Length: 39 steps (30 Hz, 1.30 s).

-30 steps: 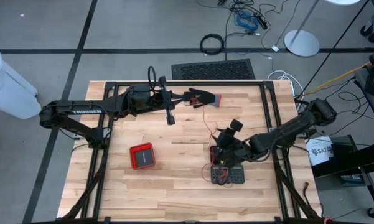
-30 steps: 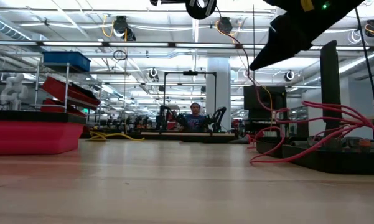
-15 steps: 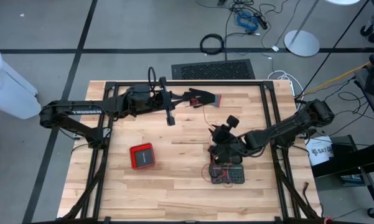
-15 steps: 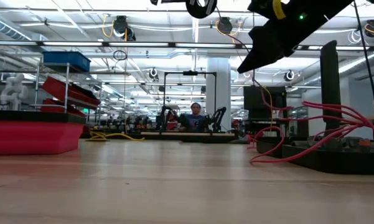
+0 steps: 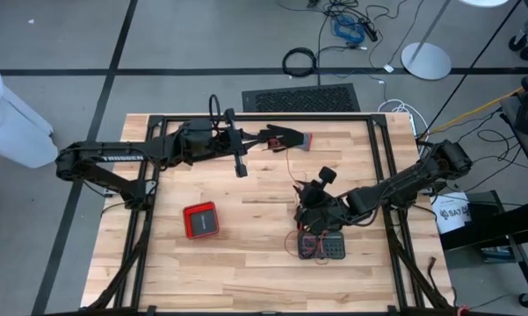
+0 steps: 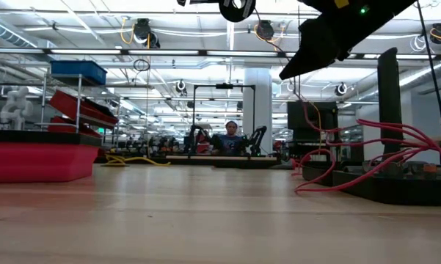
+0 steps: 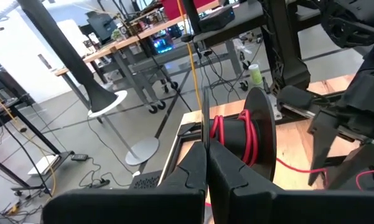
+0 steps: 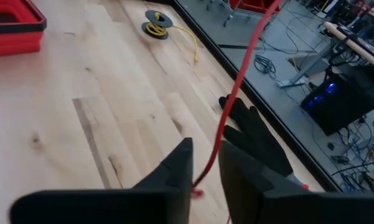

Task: Coil cords
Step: Coil the red wire onto the spool

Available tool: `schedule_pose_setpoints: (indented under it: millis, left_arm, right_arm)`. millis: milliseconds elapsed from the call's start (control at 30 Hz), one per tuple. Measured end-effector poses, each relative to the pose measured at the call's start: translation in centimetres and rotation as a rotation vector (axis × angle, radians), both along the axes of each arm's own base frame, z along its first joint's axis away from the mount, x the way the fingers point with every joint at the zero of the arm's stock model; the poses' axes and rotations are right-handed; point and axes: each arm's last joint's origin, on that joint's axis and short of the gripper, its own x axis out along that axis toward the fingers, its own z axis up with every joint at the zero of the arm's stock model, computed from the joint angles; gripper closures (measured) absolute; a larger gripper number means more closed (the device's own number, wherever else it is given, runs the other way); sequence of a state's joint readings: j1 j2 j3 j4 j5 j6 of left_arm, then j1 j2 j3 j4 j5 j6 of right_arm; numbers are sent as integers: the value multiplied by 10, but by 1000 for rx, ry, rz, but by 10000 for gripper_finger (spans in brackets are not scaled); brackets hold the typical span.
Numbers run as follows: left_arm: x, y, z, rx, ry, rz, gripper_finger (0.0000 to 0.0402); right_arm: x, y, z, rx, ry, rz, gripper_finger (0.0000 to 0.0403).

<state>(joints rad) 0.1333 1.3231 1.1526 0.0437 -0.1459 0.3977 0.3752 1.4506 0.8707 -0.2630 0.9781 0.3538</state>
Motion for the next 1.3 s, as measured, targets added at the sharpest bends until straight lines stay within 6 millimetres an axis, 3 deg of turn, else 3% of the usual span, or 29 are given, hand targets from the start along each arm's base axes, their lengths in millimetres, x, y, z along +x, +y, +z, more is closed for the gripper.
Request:
schedule_pose_setpoints:
  millis: [233, 667, 1033, 1300]
  left_arm:
    - [0, 0, 0, 0, 2, 0, 401]
    - [0, 0, 0, -1, 2, 0, 401]
    - [0, -1, 0, -20, -6, -5, 401]
    - [0, -1, 0, -25, -8, 2, 401]
  right_arm:
    - [-3, 2, 4, -23, -21, -14, 309]
    - [-8, 6, 12, 7, -41, 25, 374]
    - [-6, 0, 12, 6, -41, 7, 364]
    - [-2, -3, 15, -26, -58, 1, 400]
